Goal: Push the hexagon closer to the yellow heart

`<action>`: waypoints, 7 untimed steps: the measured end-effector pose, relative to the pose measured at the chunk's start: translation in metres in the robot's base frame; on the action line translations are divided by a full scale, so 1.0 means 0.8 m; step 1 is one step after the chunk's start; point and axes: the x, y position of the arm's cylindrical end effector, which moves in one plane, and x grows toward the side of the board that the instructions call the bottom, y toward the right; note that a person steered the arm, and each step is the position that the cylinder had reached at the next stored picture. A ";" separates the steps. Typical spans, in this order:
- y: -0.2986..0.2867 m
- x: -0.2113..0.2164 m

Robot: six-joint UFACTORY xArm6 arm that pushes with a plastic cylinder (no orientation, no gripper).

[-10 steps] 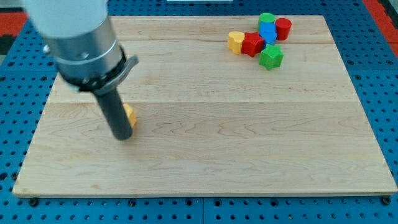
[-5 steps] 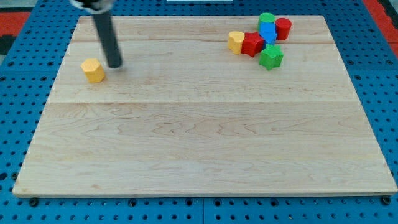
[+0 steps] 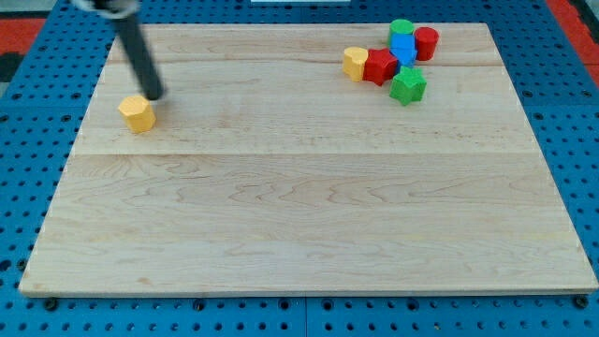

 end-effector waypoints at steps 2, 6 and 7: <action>-0.030 -0.058; 0.029 -0.001; 0.170 -0.004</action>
